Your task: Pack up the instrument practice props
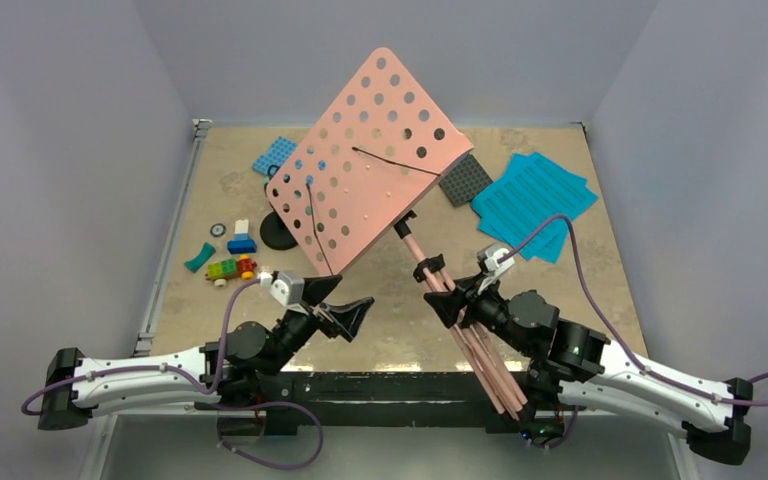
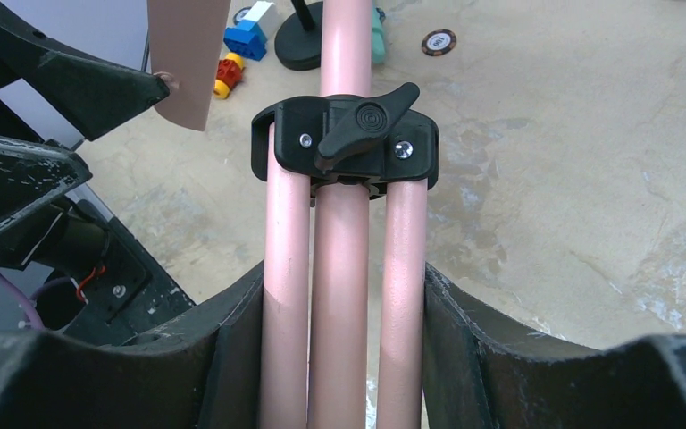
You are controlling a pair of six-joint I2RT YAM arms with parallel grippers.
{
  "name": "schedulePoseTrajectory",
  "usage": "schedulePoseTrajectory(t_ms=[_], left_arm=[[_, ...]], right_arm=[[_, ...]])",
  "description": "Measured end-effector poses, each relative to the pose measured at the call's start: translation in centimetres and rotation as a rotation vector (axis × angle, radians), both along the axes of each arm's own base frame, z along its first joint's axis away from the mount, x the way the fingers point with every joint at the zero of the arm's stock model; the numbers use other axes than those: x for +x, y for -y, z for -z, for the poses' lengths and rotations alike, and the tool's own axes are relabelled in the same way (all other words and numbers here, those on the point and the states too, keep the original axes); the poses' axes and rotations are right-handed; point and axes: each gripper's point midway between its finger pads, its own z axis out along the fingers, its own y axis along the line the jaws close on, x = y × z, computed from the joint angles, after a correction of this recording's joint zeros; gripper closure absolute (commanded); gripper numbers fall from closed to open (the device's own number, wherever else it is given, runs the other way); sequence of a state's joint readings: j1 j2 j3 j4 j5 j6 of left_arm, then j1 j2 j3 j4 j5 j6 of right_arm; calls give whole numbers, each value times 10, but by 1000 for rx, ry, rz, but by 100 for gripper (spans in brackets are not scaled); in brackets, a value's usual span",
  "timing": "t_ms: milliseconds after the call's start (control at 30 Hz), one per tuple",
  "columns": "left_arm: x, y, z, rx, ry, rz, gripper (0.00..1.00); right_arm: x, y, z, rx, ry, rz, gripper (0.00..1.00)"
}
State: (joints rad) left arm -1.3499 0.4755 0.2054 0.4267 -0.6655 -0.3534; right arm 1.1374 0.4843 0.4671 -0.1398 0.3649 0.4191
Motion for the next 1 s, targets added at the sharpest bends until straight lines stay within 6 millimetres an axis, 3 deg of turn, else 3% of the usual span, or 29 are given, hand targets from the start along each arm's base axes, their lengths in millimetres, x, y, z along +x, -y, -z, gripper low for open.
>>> schedulePoseTrajectory(t_ms=[700, 1000], left_arm=[[5, 3, -2, 31, 1, -26, 0], [3, -2, -14, -9, 9, -23, 0]], right_arm=[[17, 32, 1, -24, 18, 169, 100], [48, 41, 9, 18, -54, 306, 100]])
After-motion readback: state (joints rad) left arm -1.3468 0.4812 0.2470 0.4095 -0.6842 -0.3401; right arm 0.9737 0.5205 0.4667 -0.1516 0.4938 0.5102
